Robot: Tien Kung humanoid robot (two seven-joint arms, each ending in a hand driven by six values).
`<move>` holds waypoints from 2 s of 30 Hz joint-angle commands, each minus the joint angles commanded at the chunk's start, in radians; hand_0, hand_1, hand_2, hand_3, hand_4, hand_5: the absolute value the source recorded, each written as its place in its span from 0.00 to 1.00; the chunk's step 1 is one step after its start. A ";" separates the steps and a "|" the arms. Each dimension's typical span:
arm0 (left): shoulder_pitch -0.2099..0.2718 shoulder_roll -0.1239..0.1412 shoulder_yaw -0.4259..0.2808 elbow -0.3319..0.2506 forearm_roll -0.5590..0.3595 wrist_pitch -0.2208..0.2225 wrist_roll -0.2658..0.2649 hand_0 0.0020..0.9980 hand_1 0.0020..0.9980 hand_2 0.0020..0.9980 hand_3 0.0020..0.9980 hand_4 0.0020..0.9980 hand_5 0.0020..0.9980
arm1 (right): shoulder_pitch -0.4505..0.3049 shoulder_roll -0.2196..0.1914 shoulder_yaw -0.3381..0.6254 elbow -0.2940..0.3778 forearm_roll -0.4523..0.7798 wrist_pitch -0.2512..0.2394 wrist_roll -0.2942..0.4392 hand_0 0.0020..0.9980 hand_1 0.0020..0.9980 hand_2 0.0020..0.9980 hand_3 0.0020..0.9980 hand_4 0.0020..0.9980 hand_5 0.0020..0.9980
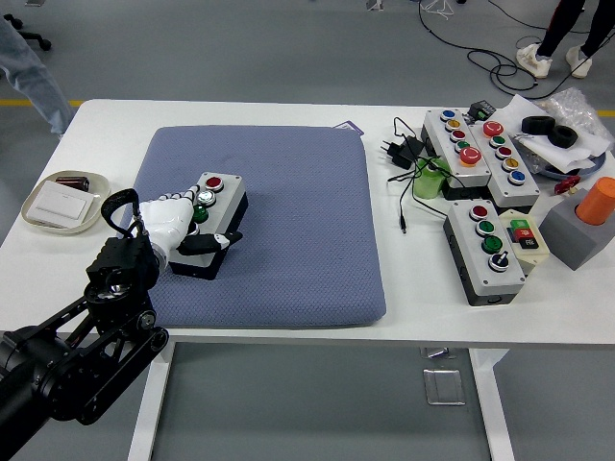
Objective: Pick up the button,place it on the desk,press the button,press the button
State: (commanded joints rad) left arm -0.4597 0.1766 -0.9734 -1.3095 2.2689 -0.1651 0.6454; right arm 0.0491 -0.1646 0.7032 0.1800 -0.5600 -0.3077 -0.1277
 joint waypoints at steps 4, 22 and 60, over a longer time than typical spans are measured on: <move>0.005 0.001 -0.011 -0.004 0.000 0.000 0.000 0.65 0.88 1.00 1.00 1.00 0.73 | -0.001 0.000 0.000 0.000 -0.001 0.000 0.000 0.63 0.47 0.53 0.58 0.26 0.01; 0.004 0.009 -0.025 -0.026 0.000 0.020 0.000 0.37 0.58 0.72 0.99 0.94 0.38 | 0.005 -0.001 0.005 0.000 -0.004 0.000 0.000 0.63 0.47 0.53 0.58 0.27 0.01; -0.109 0.102 0.065 0.047 0.000 0.136 -0.509 0.54 0.34 0.27 0.29 0.51 0.00 | 0.013 0.000 0.008 0.000 -0.007 -0.001 -0.001 0.63 0.47 0.53 0.58 0.27 0.01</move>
State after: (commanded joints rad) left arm -0.5690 0.2785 -0.9086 -1.2620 2.2689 -0.0296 0.1361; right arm 0.0620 -0.1645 0.7110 0.1800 -0.5666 -0.3089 -0.1288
